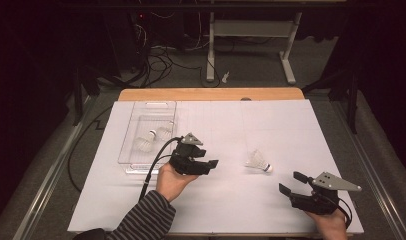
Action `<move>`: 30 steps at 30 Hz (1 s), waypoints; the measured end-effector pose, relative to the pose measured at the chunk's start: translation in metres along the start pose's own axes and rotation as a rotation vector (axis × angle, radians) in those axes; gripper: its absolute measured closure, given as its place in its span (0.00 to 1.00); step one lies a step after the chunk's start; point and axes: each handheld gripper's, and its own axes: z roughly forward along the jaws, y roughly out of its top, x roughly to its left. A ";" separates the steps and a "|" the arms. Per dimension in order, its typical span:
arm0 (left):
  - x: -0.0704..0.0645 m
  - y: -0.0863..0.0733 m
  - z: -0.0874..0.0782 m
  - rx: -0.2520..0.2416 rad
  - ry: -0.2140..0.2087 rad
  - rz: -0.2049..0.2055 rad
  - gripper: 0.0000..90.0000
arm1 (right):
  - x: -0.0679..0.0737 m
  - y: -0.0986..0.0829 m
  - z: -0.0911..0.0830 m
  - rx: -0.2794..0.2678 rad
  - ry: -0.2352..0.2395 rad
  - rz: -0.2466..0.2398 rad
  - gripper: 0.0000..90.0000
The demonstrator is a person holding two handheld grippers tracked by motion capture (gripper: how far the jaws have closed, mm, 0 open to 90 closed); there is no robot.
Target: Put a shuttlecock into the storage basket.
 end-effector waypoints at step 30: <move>-0.007 0.025 0.015 0.039 -0.027 0.006 0.48 | 0.000 0.000 0.000 0.002 0.002 -0.002 0.32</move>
